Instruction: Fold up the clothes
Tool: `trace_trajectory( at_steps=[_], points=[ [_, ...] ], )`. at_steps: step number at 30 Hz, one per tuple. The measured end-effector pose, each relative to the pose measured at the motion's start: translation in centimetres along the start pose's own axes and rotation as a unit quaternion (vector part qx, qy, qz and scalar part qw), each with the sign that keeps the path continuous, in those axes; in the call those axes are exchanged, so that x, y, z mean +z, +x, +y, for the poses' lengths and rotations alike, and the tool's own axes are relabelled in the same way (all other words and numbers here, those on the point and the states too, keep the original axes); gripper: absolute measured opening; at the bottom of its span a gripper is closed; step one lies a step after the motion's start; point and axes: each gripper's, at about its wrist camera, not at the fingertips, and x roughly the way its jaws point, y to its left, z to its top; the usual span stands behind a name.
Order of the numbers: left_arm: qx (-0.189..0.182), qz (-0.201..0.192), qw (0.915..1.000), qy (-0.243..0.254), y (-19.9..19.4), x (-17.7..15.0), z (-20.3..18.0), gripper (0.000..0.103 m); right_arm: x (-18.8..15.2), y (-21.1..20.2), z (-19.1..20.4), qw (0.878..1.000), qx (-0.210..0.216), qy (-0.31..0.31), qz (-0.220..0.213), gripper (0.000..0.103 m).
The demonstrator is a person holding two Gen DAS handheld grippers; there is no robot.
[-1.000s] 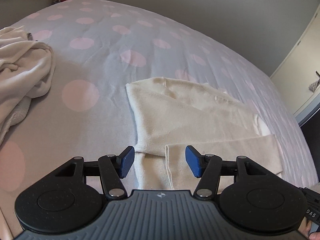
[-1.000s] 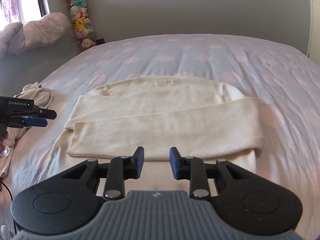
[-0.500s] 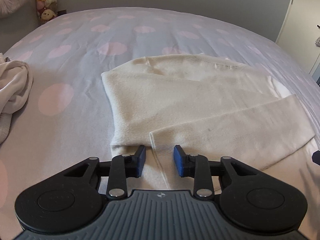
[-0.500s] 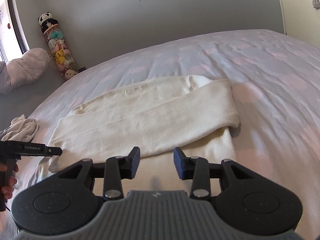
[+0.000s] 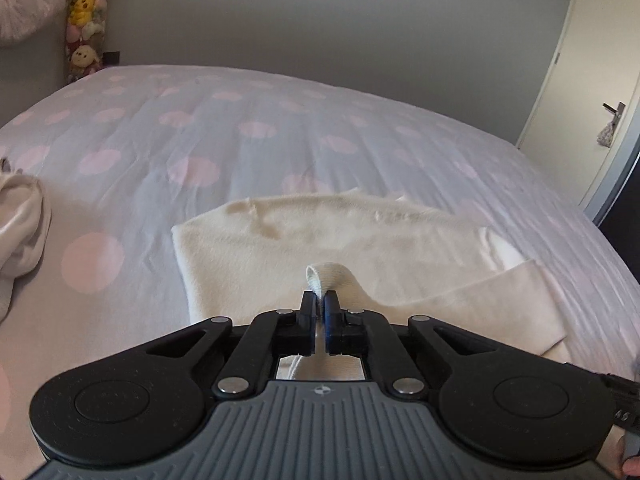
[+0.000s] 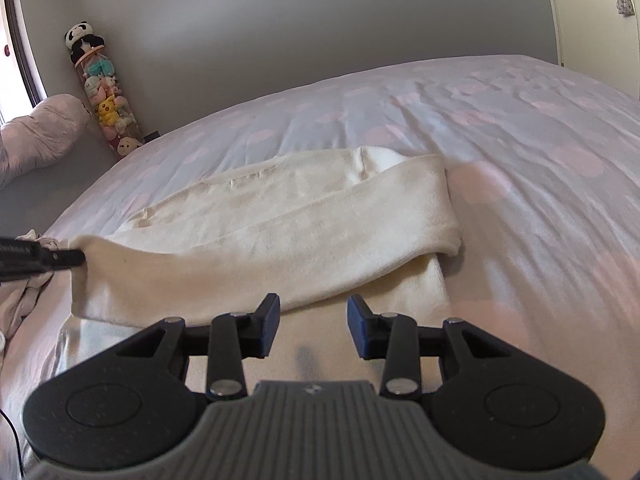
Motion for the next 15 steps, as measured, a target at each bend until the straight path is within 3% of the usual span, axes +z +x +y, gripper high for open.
trace_trajectory(
  at_steps=[5, 10, 15],
  points=[
    [-0.037, -0.019, 0.9987, 0.028, -0.5, 7.6, -3.5, 0.002, 0.4, 0.8, 0.1, 1.0, 0.003, -0.031, -0.007, 0.039],
    [-0.036, -0.044, 0.9956, 0.074, -0.6, 13.8, -7.6, 0.002, 1.1, 2.8, 0.1, 0.998, 0.013, -0.061, -0.014, 0.028],
    [-0.026, -0.058, 0.9939, 0.09, -0.6, 17.3, -9.3, 0.002, 2.0, 4.3, -1.4, 0.999, 0.005, -0.041, -0.025, 0.028]
  ],
)
